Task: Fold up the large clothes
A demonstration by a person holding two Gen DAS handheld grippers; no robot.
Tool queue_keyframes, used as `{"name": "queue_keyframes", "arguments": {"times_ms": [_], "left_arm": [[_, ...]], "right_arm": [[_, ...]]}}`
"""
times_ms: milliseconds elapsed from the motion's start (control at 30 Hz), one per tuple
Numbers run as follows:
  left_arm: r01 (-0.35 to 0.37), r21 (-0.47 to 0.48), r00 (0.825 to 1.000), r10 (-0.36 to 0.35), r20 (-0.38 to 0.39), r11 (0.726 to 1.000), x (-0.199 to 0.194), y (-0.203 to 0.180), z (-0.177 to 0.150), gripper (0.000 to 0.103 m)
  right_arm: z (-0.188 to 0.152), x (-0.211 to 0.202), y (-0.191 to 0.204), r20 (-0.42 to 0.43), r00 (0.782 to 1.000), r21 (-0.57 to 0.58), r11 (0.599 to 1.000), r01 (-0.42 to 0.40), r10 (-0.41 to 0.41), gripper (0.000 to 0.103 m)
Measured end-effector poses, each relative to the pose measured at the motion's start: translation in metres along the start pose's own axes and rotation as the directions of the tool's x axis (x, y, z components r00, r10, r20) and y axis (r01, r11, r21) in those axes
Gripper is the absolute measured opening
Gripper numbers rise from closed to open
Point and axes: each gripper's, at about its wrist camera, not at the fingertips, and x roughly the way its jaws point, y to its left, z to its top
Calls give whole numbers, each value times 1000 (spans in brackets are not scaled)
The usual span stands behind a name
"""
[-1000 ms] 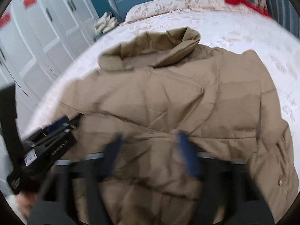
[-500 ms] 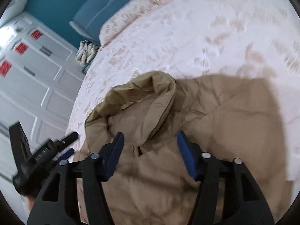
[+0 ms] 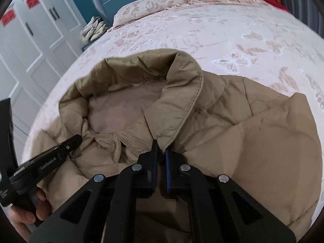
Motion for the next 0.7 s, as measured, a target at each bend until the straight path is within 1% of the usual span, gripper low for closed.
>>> {"name": "queue_keyframes", "arguments": {"times_ms": [133, 400, 700], "left_arm": [[-26, 17, 999, 25, 46, 1000, 5, -4, -7, 15], [-46, 30, 994, 42, 96, 999, 7, -7, -14, 15], [-86, 51, 989, 79, 126, 995, 7, -16, -19, 15]], "right_arm": [[-8, 5, 3, 34, 999, -42, 998, 38, -37, 4], [-12, 8, 0, 63, 998, -45, 999, 26, -23, 3], [-17, 9, 4, 89, 995, -62, 997, 42, -37, 3]]}}
